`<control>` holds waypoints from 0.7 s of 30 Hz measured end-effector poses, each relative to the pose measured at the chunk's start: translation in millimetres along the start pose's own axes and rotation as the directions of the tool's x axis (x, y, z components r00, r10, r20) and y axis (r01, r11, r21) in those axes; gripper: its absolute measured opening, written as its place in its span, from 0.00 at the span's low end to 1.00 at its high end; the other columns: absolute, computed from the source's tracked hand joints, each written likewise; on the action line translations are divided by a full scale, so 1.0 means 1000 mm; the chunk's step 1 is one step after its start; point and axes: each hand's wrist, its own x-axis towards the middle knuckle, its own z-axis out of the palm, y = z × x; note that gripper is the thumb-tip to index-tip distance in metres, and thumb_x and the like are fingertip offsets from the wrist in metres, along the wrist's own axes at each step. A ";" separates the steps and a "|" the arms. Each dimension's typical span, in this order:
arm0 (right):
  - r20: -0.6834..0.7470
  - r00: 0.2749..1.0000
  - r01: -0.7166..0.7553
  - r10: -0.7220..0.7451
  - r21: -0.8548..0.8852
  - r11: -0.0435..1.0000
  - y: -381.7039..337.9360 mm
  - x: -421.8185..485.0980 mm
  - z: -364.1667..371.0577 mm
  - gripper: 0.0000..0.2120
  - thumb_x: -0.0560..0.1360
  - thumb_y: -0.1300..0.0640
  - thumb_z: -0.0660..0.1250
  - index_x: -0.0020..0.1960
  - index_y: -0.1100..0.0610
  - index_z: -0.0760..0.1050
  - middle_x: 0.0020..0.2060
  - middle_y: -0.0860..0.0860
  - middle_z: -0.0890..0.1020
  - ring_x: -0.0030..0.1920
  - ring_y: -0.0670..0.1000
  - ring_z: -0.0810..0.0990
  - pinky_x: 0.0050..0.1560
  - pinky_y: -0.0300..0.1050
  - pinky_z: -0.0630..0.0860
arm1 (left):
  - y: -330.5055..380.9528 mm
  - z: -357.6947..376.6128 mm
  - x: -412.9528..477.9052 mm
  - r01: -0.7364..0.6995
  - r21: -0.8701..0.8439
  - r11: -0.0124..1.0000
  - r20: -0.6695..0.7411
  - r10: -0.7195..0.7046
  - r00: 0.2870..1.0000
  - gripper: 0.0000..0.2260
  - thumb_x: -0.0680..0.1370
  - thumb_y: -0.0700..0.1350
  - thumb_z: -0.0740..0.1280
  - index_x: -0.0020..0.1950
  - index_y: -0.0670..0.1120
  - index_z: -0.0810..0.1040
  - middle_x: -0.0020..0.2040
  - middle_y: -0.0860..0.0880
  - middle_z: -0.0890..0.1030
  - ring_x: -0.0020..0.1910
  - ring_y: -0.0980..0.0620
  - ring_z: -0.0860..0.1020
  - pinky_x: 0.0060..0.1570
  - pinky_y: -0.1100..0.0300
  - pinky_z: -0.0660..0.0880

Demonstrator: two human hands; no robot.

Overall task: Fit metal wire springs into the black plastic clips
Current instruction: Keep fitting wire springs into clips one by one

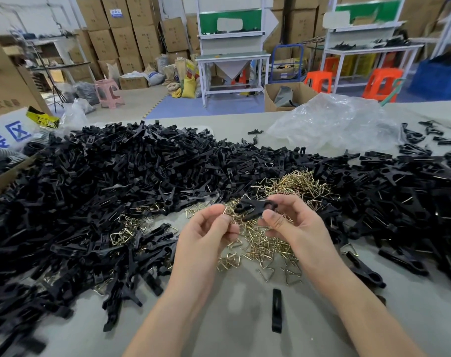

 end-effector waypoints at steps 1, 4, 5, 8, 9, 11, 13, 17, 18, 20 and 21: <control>0.026 1.000 -0.004 0.005 -0.020 1.000 0.000 -0.001 0.001 0.15 0.69 0.54 0.75 0.55 0.52 0.81 0.51 0.53 0.85 0.47 0.53 0.87 0.45 0.40 0.82 | 0.000 0.000 0.001 0.017 -0.035 0.999 0.004 -0.017 1.000 0.07 0.80 0.36 0.66 0.56 0.43 0.80 0.37 0.47 0.83 0.39 0.51 0.81 0.42 0.63 0.80; 0.075 0.997 -0.010 0.015 -0.062 0.998 0.001 -0.002 0.003 0.12 0.72 0.60 0.75 0.54 0.52 0.80 0.51 0.48 0.86 0.47 0.53 0.87 0.46 0.39 0.81 | -0.003 -0.002 0.002 0.033 -0.038 0.999 -0.004 -0.033 0.999 0.07 0.81 0.37 0.66 0.54 0.43 0.83 0.38 0.47 0.82 0.37 0.52 0.80 0.41 0.63 0.80; 0.086 0.996 -0.008 0.014 -0.078 0.997 0.001 -0.003 0.003 0.12 0.73 0.60 0.75 0.54 0.51 0.80 0.51 0.47 0.86 0.48 0.54 0.86 0.46 0.39 0.81 | -0.003 -0.002 0.002 0.035 -0.031 0.999 -0.013 -0.035 0.999 0.07 0.80 0.37 0.66 0.52 0.43 0.84 0.38 0.46 0.82 0.37 0.52 0.79 0.40 0.63 0.80; 0.114 0.993 0.013 0.001 -0.120 0.993 0.002 -0.003 0.004 0.11 0.73 0.60 0.76 0.52 0.49 0.79 0.53 0.46 0.86 0.49 0.58 0.85 0.50 0.42 0.82 | -0.003 -0.002 0.002 0.030 0.005 1.000 -0.051 -0.029 0.998 0.09 0.80 0.38 0.67 0.47 0.47 0.87 0.39 0.48 0.83 0.35 0.56 0.79 0.36 0.66 0.78; 0.126 0.992 0.023 -0.006 -0.134 0.991 0.003 -0.003 0.005 0.11 0.73 0.60 0.76 0.51 0.47 0.80 0.53 0.46 0.86 0.50 0.58 0.84 0.51 0.42 0.82 | -0.003 -0.003 0.002 0.024 0.028 0.999 -0.056 -0.023 0.998 0.10 0.80 0.38 0.67 0.47 0.49 0.87 0.39 0.49 0.84 0.35 0.58 0.78 0.35 0.67 0.77; 0.148 0.989 0.041 -0.015 -0.173 0.984 0.004 -0.003 0.006 0.13 0.74 0.61 0.75 0.48 0.43 0.80 0.53 0.45 0.86 0.49 0.56 0.85 0.52 0.42 0.82 | -0.002 -0.004 0.002 0.018 0.059 0.998 -0.048 -0.015 0.999 0.11 0.80 0.39 0.67 0.48 0.51 0.88 0.39 0.51 0.84 0.34 0.60 0.77 0.34 0.68 0.76; 0.161 0.987 0.051 -0.018 -0.201 0.978 0.005 -0.003 0.008 0.13 0.75 0.60 0.75 0.48 0.41 0.79 0.53 0.44 0.86 0.46 0.51 0.84 0.52 0.41 0.81 | -0.002 -0.003 0.002 0.019 0.052 0.998 -0.045 -0.017 0.999 0.12 0.81 0.38 0.66 0.47 0.49 0.88 0.38 0.51 0.83 0.32 0.60 0.77 0.32 0.67 0.76; 0.160 0.987 0.061 -0.030 -0.192 0.980 0.007 -0.002 0.008 0.14 0.74 0.59 0.75 0.47 0.39 0.79 0.54 0.44 0.86 0.49 0.56 0.85 0.52 0.44 0.82 | -0.003 -0.003 0.003 0.027 0.038 0.999 -0.039 -0.026 0.999 0.11 0.81 0.38 0.66 0.46 0.48 0.88 0.37 0.49 0.81 0.32 0.57 0.77 0.36 0.66 0.77; 0.159 0.987 0.064 -0.034 -0.191 0.979 0.007 -0.002 0.008 0.14 0.75 0.59 0.75 0.47 0.39 0.79 0.54 0.44 0.86 0.50 0.59 0.85 0.53 0.47 0.83 | -0.003 -0.004 0.004 0.031 0.009 0.999 -0.048 -0.030 0.998 0.10 0.81 0.38 0.66 0.47 0.45 0.87 0.38 0.49 0.82 0.33 0.57 0.77 0.37 0.66 0.78; 0.156 0.987 0.070 -0.040 -0.192 0.979 0.008 -0.001 0.008 0.16 0.75 0.60 0.74 0.46 0.38 0.79 0.54 0.43 0.86 0.51 0.62 0.84 0.54 0.50 0.83 | -0.002 -0.005 0.005 0.044 -0.052 0.998 -0.071 -0.048 0.996 0.07 0.80 0.37 0.67 0.49 0.42 0.85 0.40 0.46 0.84 0.35 0.56 0.80 0.38 0.66 0.79; 0.153 0.987 0.071 -0.042 -0.192 0.979 0.007 -0.001 0.008 0.16 0.75 0.60 0.74 0.46 0.38 0.79 0.54 0.43 0.86 0.51 0.62 0.84 0.53 0.50 0.83 | -0.001 -0.005 0.006 0.048 -0.066 0.997 -0.075 -0.053 0.996 0.07 0.80 0.37 0.67 0.49 0.41 0.85 0.41 0.45 0.85 0.36 0.55 0.81 0.39 0.66 0.79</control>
